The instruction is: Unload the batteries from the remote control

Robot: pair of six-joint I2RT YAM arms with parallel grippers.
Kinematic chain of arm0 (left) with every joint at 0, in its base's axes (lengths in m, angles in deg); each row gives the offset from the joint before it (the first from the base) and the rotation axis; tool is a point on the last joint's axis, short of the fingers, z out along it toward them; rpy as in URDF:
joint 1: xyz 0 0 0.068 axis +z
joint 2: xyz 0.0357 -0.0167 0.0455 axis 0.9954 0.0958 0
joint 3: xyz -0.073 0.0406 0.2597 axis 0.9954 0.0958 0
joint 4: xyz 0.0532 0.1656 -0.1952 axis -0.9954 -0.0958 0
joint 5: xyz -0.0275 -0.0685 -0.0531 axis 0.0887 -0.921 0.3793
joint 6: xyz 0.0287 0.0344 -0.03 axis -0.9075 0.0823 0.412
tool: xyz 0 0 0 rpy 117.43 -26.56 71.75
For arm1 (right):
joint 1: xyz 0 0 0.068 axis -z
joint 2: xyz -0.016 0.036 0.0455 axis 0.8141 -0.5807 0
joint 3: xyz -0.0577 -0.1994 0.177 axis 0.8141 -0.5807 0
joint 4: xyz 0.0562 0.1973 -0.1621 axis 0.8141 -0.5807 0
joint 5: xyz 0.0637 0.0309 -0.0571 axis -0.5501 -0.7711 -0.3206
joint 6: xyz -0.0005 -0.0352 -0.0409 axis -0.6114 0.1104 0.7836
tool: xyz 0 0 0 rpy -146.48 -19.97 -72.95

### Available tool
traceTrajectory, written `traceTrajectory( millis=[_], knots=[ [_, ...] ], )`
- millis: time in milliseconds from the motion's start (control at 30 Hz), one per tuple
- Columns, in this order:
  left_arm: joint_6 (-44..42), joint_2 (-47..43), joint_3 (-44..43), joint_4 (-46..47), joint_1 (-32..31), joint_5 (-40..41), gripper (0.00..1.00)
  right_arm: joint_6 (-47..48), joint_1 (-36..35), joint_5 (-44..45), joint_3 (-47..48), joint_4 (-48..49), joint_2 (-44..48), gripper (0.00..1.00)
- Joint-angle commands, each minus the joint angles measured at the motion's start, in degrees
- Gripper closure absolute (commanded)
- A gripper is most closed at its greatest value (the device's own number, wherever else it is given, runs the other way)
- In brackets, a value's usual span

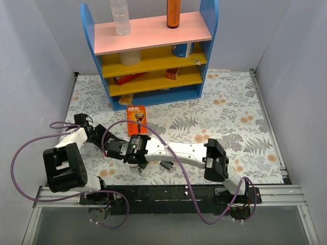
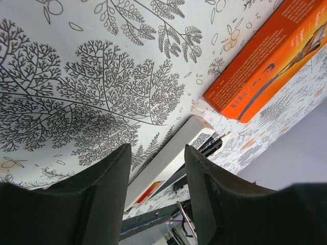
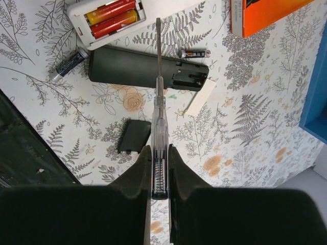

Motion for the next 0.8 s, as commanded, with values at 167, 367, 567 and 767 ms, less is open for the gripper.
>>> traceTrajectory(
  millis=[167, 367, 567, 767],
  knots=[
    [-0.79, -0.92, 0.76, 1.75, 0.22, -2.78, 0.54, 0.81, -2.03, 3.45, 3.89, -0.61, -1.99, 0.99],
    [-0.88, -0.57, 0.94, 2.01, 0.22, -2.95, 0.53, 0.2, -2.9, 2.92, 4.5, -1.49, -3.66, 0.99],
    [-0.79, -0.48, 1.12, 2.1, 0.22, -2.95, 0.53, -0.77, -3.61, 2.57, 4.24, -2.28, -4.37, 0.99],
    [-0.79, -0.48, 1.2, 2.1, 0.22, -3.04, 0.53, -1.04, -4.22, 3.54, 4.06, -2.72, -4.81, 0.99]
  ],
)
